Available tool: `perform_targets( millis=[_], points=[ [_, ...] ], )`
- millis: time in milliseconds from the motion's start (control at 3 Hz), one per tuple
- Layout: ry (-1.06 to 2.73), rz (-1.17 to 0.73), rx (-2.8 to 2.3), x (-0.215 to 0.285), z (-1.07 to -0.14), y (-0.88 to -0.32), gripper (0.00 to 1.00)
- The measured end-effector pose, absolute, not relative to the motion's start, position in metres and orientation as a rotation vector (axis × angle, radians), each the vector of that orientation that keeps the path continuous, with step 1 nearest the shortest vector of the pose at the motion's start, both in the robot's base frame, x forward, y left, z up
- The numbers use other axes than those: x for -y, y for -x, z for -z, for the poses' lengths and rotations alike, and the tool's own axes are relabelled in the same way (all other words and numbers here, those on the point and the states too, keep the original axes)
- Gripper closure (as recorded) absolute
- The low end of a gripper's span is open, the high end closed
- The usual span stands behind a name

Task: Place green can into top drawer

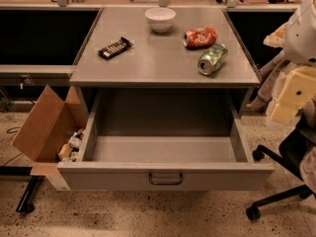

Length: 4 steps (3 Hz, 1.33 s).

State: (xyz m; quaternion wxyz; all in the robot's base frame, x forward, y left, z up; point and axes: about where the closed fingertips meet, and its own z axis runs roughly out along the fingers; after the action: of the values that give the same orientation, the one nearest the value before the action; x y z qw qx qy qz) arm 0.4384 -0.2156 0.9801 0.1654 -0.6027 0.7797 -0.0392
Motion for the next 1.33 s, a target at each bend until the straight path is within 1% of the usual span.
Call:
perform_targets(
  millis=[333,667,1333],
  points=[
    [1.704,0.106,-2.226,0.215,-0.980,-0.442,0.00],
    [1.565,0.038,-2.281,0.213,-0.974,-0.479,0.00],
    [1.231,-0.128,-2.428,0.192,-0.916,-0.604,0.00]
  ],
)
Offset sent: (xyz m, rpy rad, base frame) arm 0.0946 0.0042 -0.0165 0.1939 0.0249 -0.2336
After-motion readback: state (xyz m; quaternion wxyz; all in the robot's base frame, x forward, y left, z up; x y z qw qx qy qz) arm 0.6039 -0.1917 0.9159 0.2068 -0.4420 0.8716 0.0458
